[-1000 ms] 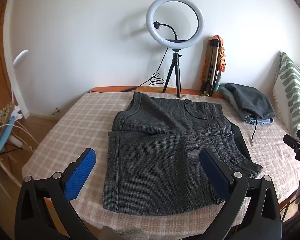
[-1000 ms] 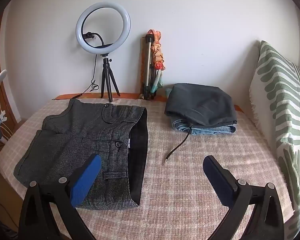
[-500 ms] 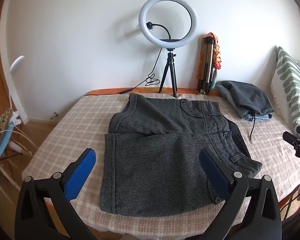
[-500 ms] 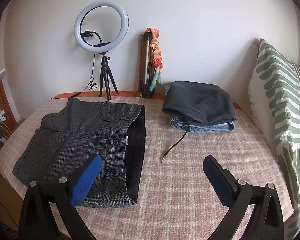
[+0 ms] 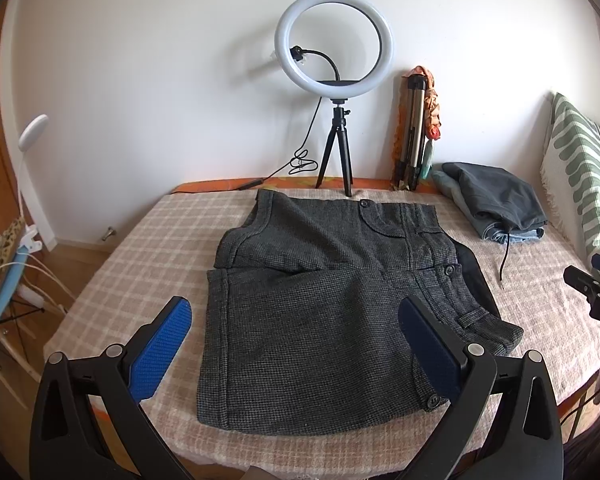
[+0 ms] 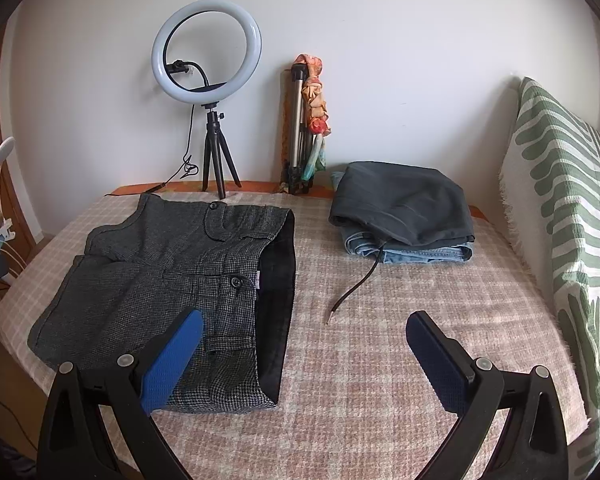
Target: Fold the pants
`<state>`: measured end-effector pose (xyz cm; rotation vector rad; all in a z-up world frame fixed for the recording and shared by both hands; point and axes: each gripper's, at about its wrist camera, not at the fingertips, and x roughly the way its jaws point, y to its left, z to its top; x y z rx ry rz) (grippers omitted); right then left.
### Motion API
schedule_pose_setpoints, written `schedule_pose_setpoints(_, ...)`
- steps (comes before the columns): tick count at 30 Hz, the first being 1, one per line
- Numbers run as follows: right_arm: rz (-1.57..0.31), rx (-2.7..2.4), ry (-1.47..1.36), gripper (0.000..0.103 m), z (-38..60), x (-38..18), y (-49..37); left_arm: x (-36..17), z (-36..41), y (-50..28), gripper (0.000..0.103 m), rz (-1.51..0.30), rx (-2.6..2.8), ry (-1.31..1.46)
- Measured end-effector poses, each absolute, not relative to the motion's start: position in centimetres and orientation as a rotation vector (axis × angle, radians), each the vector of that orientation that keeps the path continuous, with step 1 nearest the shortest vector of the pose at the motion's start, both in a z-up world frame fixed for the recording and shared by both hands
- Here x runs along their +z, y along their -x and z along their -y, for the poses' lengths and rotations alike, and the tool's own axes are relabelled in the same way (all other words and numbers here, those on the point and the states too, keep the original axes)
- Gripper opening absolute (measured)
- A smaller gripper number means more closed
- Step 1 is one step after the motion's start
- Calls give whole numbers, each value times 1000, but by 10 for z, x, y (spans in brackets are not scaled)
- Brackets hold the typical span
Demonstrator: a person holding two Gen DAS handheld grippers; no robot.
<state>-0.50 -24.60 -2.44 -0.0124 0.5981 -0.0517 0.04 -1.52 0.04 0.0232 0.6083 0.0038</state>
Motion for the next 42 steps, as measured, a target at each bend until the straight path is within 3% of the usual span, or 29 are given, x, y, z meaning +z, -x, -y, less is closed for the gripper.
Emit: schedule_pose_setpoints(42, -599, -46, 9, 103, 242, -26, 9, 6, 21, 0, 103, -581, 5, -31)
